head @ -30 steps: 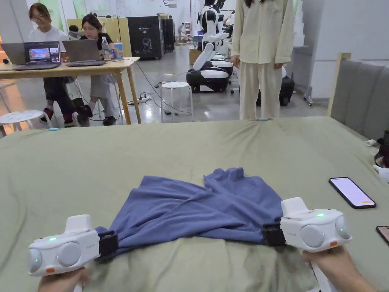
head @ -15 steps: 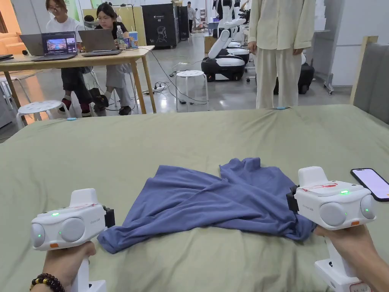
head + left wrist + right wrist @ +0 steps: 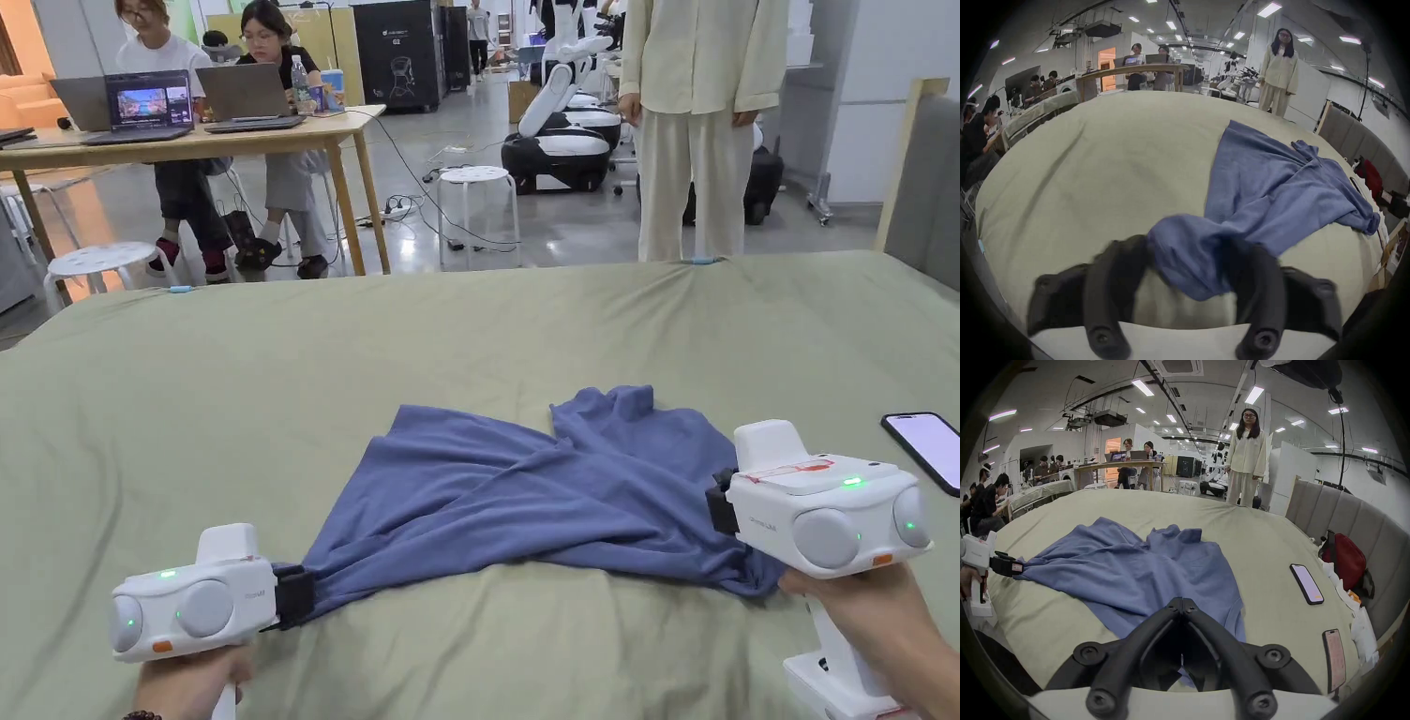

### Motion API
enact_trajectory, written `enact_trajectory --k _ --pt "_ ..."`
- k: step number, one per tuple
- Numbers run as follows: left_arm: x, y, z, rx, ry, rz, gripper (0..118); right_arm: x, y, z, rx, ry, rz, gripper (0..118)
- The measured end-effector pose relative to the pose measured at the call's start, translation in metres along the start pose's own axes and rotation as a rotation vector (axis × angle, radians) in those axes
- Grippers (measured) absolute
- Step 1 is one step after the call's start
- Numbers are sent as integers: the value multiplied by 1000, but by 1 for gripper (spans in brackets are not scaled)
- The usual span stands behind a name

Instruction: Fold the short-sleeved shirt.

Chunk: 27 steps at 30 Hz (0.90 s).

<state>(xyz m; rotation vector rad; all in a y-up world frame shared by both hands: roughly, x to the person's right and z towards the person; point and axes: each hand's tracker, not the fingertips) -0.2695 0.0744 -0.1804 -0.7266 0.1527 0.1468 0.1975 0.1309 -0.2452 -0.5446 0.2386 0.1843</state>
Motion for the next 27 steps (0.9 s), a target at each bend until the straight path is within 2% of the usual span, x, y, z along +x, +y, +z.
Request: enact_trajectory --k 2,3,5,10,15,18,19,20,22,23,27 --pt "4 -1 3 34 -16 -45 1 0 -1 -1 -5 -3 5 0" --pt "5 0 4 37 -65 -41 2 1 -1 -2 -7 -2 6 0" --pt "10 4 7 35 -27 -50 2 1 -1 -4 -11 -3 7 0" --pt "19 27 17 86 -48 -76 2 11 12 -16 -11 7 -5 0" --pt "33 61 2 97 -33 -116 2 29 57 -58 -25 8 -13 0" --pt "41 81 -16 79 -39 -106 2 40 94 -100 -48 43 -11 4" --pt "43 86 -22 74 -41 -103 2 43 104 -114 -64 47 -20 15" --pt "45 91 -28 72 -44 -104 2 47 114 -132 -85 48 -19 34" --pt "49 99 -41 63 -46 -115 2 51 129 -165 -124 46 1 84" --pt "51 102 -47 56 -48 -117 2 53 135 -183 -147 40 15 92" --pt "53 108 -70 20 -61 -102 2 60 147 -243 -266 3 72 89"
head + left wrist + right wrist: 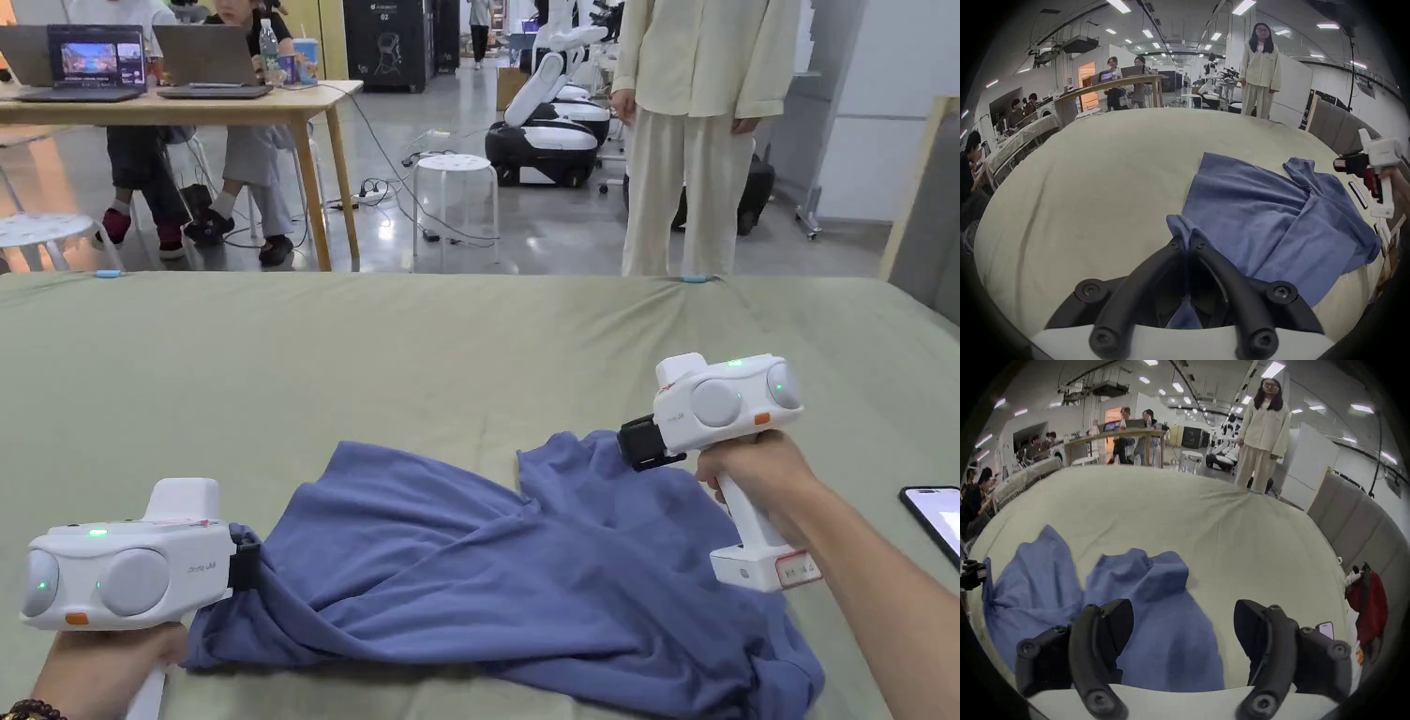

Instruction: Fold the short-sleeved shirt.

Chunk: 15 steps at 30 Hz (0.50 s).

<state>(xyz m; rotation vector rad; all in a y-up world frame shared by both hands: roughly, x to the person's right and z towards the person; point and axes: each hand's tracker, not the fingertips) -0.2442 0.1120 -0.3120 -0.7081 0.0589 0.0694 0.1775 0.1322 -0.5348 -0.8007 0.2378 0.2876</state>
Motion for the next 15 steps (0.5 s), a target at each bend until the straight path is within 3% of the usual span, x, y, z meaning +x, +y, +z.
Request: enact_trajectory --k 6,8,9,11,12,13,15 --pt "-4 2 -22 -29 -21 -1 2 5 -3 -50 -158 -4 28 77" --pt "-3 3 -25 -32 -25 -7 2 5 -10 -61 -215 -6 45 67" --pt "-3 3 -27 -32 -25 -11 2 5 -15 -65 -239 12 53 61" --pt "-4 4 -30 -29 -30 -15 2 6 -18 -61 -190 55 -25 49" --pt "-3 4 -31 -27 -33 -15 2 6 -18 -58 -192 42 -19 38" --pt "-2 4 -32 -27 -34 -14 2 5 -19 -57 -186 57 -8 7" --pt "2 3 -27 -26 -34 -10 2 -3 -21 -53 -181 32 70 5"
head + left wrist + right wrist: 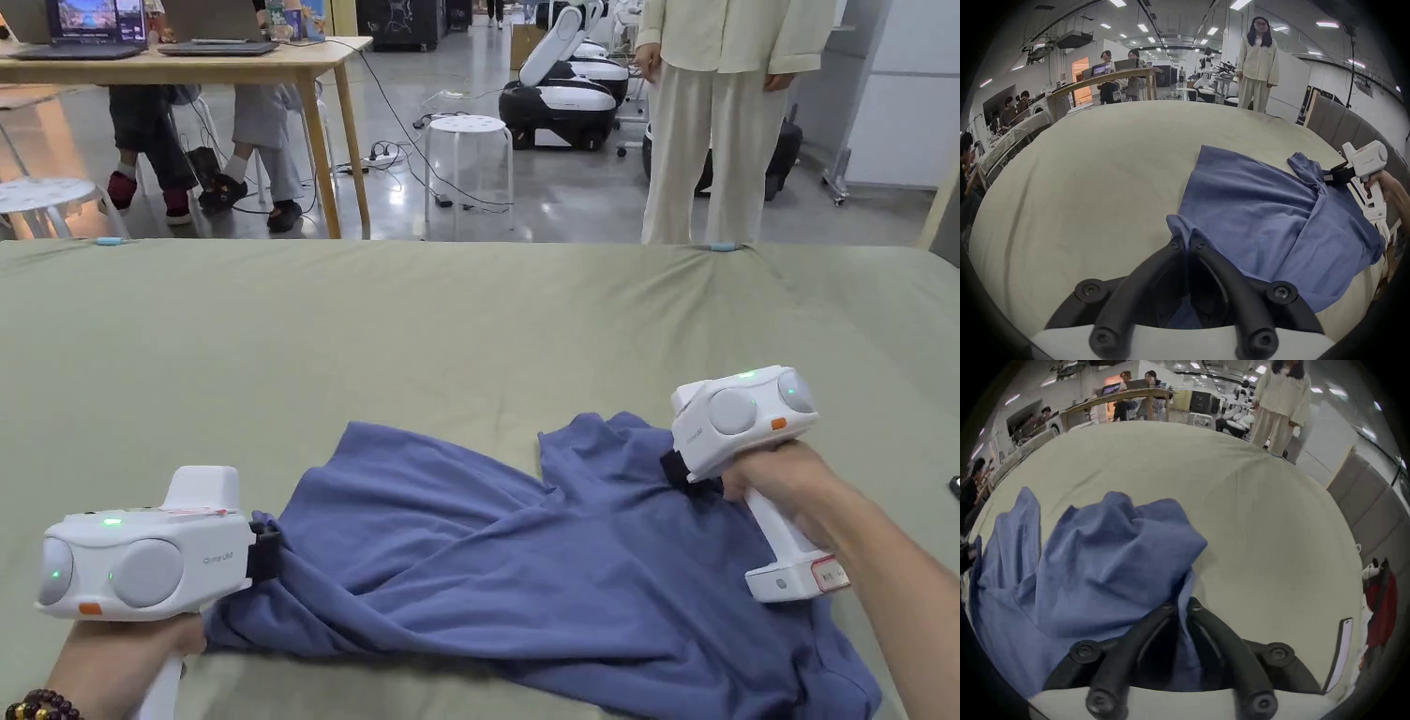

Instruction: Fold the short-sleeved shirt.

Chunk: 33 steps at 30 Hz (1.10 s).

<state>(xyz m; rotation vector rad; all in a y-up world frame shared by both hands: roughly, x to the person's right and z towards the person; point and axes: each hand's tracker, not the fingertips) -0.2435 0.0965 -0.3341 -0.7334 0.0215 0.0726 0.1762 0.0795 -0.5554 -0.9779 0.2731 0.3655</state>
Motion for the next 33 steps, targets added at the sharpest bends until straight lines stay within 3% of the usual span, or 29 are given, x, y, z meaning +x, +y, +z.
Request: enact_trajectory --k 2,7,10,13,16,21,25,30,33 --pt "3 0 1 0 2 0 2 -9 -3 12 47 -23 26 5" --pt "2 18 15 49 31 16 2 -3 -7 61 243 -43 -52 5" --pt "5 46 33 110 36 22 2 3 0 106 349 -96 -28 5" --pt "10 91 50 175 43 18 2 10 16 151 457 -202 1 5" --pt "21 143 72 268 53 27 2 24 41 199 576 -205 -76 5" --pt "34 241 115 420 101 10 2 38 95 280 708 -306 -56 5" --pt "34 311 153 530 140 15 2 55 140 340 820 -343 -105 5" --pt "33 373 184 612 172 -1 2 60 191 400 851 -406 -112 5" --pt "30 390 191 628 209 -17 2 64 206 421 891 -391 -140 5"
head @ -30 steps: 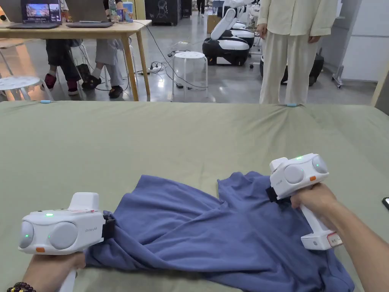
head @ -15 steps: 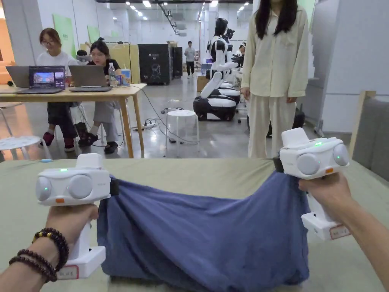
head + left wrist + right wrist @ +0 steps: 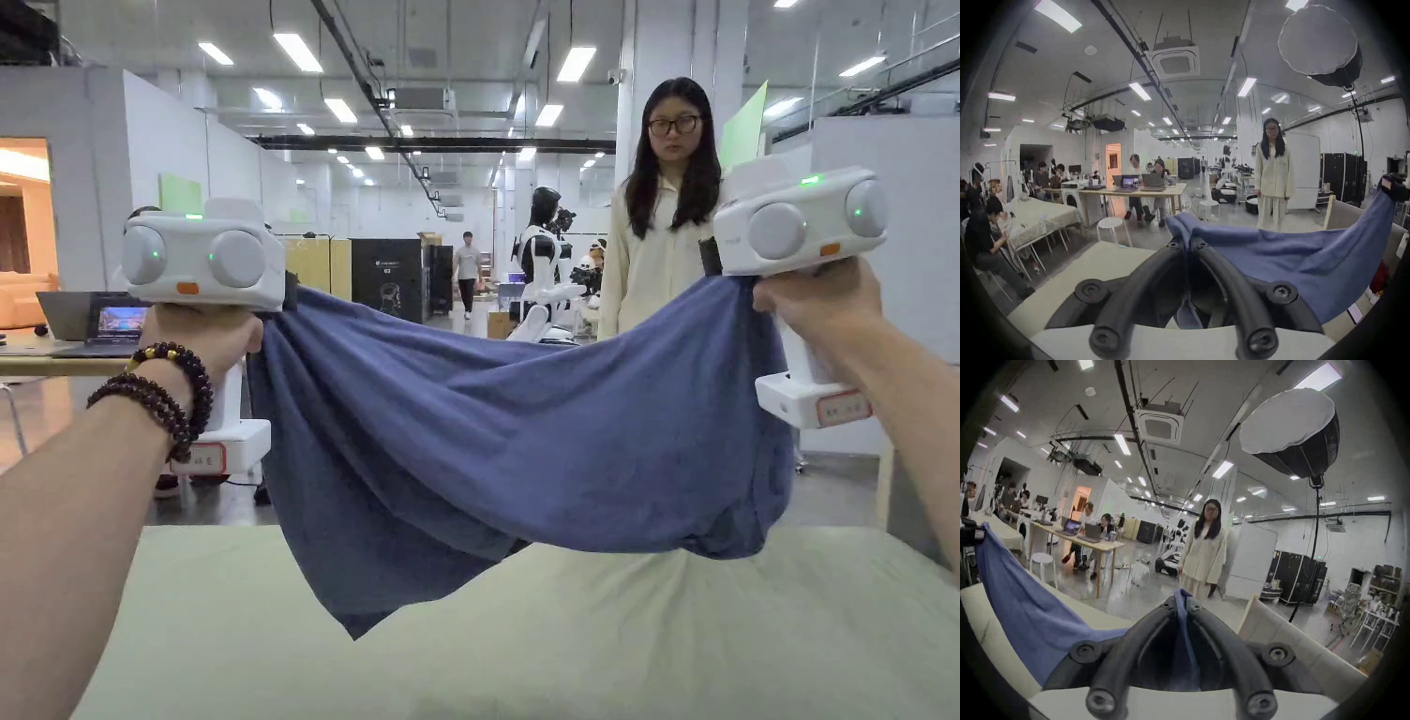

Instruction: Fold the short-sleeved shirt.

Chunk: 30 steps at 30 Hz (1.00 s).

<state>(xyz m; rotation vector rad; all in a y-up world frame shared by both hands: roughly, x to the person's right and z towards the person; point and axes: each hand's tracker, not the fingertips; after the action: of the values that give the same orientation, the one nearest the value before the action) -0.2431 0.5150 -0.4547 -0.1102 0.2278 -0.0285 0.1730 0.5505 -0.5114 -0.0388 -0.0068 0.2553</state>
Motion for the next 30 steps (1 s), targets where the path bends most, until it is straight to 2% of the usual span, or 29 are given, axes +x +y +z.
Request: enact_trajectory --k 5,12,14,21,24,30 --pt "-11 8 6 34 28 33 2 5 5 4 -5 -17 -27 5" --pt "-12 -16 2 20 1 38 2 3 -30 -6 -55 13 -63 5" --pt "-10 -30 -1 1 -8 27 2 -1 -47 -14 -74 24 -53 5" --pt "-5 -110 -29 -104 -49 31 2 -21 -144 -35 -211 60 -76 5" --pt "0 -158 -31 -173 -71 24 2 -37 -197 -39 -287 83 -26 5" --pt "13 -255 -42 -330 -87 -12 2 -70 -305 -46 -457 123 14 5"
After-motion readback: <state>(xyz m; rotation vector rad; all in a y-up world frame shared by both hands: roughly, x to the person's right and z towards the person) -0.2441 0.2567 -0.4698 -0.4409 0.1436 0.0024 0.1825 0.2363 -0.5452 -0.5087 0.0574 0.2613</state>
